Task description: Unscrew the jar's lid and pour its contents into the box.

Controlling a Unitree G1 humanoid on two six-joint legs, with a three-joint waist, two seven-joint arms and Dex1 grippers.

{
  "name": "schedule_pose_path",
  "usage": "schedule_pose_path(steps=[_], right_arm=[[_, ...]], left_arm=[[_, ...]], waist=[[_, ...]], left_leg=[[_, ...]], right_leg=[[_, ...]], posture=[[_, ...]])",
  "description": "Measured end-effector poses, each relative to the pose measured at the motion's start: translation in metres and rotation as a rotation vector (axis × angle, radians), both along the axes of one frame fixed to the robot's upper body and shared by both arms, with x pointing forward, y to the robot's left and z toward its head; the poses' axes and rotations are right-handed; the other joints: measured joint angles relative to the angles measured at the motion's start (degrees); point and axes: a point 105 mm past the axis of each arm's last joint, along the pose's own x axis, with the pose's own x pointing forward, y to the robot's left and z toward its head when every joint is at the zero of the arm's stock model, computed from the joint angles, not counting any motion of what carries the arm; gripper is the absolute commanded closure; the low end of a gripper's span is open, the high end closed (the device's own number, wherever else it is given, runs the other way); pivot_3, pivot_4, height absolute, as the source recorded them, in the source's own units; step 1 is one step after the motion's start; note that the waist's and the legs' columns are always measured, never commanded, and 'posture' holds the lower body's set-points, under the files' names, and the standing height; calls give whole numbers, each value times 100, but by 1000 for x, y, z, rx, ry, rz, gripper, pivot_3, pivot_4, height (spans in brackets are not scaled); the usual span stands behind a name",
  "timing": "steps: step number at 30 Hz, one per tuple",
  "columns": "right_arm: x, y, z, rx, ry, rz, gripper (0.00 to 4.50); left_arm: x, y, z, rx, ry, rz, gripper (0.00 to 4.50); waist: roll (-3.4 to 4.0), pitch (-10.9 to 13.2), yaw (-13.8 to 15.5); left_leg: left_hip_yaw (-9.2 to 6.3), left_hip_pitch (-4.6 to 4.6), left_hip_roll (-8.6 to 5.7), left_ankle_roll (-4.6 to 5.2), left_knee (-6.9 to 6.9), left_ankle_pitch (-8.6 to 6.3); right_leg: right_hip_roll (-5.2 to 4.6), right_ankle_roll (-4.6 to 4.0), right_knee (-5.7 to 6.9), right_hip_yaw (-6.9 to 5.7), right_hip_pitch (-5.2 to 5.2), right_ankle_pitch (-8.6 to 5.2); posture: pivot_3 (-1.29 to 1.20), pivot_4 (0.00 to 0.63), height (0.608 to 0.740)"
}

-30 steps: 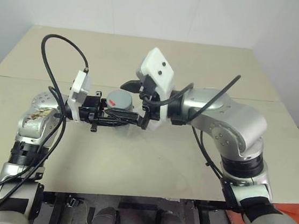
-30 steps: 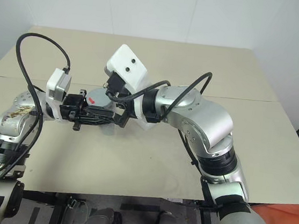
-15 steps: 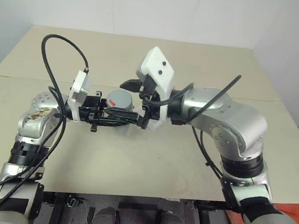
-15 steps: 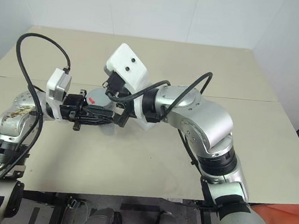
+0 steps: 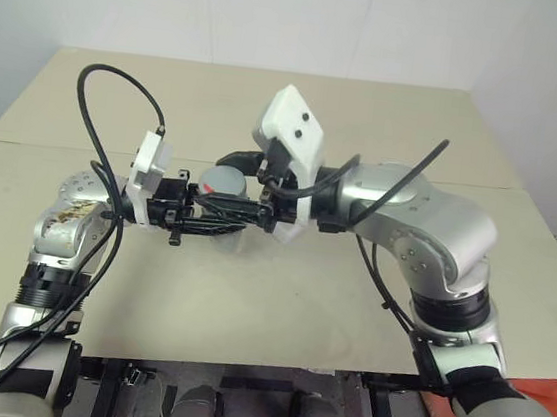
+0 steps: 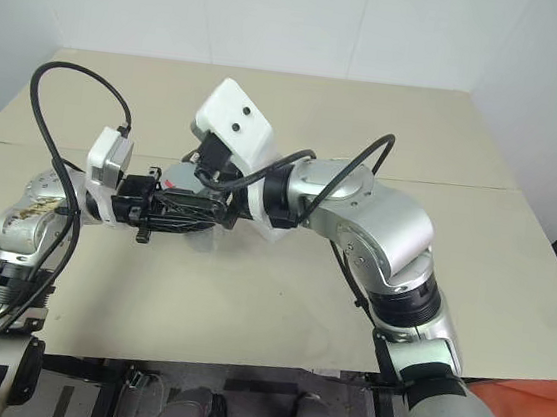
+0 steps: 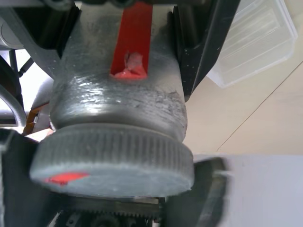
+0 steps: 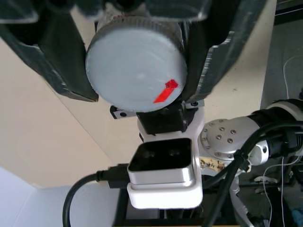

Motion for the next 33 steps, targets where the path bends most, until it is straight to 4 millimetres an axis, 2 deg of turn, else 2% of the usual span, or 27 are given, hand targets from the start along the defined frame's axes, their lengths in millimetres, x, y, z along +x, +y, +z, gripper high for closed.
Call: schedule_pose_path(steps=[9,13,18,22,24,28,30,33], right_arm=[[0,0,0,0,0,0,1743],[4,-3,3,9,-12,-19,1743],[25,-26,34,80,-90,-138,1743],[48,-53,40,87,-134,-297,1743],[62,-72,32,86,-121,-409,1743],[83,-117,-4,72,-53,-639,1743],[90,-138,-29,48,-7,-758,1743],[92,-158,-68,-1,73,-885,1743]], left_arm=[[0,0,-1,0,2,1,2577],[-2,2,-9,3,29,11,2577],[-3,4,-17,4,54,21,2577],[0,6,-15,-5,47,53,2577],[3,8,-12,-17,37,86,2577],[11,16,-3,-53,-6,190,2577],[16,17,1,-73,-23,251,2577],[21,16,5,-78,-47,313,2577]], waist=[[0,0,-1],[0,0,-2],[0,0,11],[0,0,7],[0,0,9],[0,0,12],[-1,0,10],[-1,0,9]], left_leg=[[0,0,0,0,0,0],[0,0,0,0,0,0],[0,-1,0,0,-1,0],[0,0,0,0,-1,0],[0,-2,0,0,-2,0],[1,-4,0,0,-3,0],[1,-4,0,0,-5,0],[1,-4,0,0,-5,0]], right_leg=[[0,0,0,0,0,0],[0,0,0,0,0,0],[0,0,-2,-1,0,0],[0,0,-2,0,0,0],[0,0,-4,0,0,0],[0,0,-7,0,-1,0],[0,1,-9,0,-1,0],[0,1,-8,0,-1,0]], posture=[[0,150,740],[0,150,740],[0,150,740],[0,150,740],[0,150,740],[0,150,740],[0,150,740],[0,150,740]])
